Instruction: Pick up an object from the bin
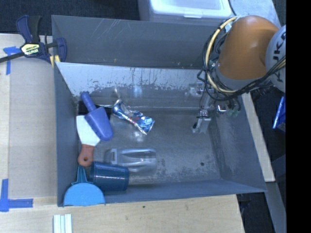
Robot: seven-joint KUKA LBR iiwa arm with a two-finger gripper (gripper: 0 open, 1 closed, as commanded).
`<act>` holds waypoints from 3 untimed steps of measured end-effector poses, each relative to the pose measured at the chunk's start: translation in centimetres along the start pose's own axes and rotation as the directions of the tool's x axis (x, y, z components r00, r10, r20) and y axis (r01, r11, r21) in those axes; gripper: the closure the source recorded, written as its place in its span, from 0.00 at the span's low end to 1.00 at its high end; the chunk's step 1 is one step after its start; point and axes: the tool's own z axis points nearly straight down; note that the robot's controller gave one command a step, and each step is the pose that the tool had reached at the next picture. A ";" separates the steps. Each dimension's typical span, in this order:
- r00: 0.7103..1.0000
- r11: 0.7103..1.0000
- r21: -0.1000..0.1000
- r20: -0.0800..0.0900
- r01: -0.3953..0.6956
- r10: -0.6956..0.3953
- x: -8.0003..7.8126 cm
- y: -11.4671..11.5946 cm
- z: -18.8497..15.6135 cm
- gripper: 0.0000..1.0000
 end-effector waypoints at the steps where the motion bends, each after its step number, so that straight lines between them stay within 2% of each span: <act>1: 1.000 1.000 0.001 0.009 0.002 -0.002 -0.2 0.0 -0.5 0.00; 2: 0.996 0.996 -0.002 0.006 0.086 -0.086 -2.1 12.0 12.5 0.00; 3: 0.997 0.997 0.004 0.021 0.080 -0.081 -2.3 14.2 5.7 0.00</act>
Offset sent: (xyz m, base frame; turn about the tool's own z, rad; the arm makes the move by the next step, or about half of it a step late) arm 0.0207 0.1155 -0.1218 -0.0800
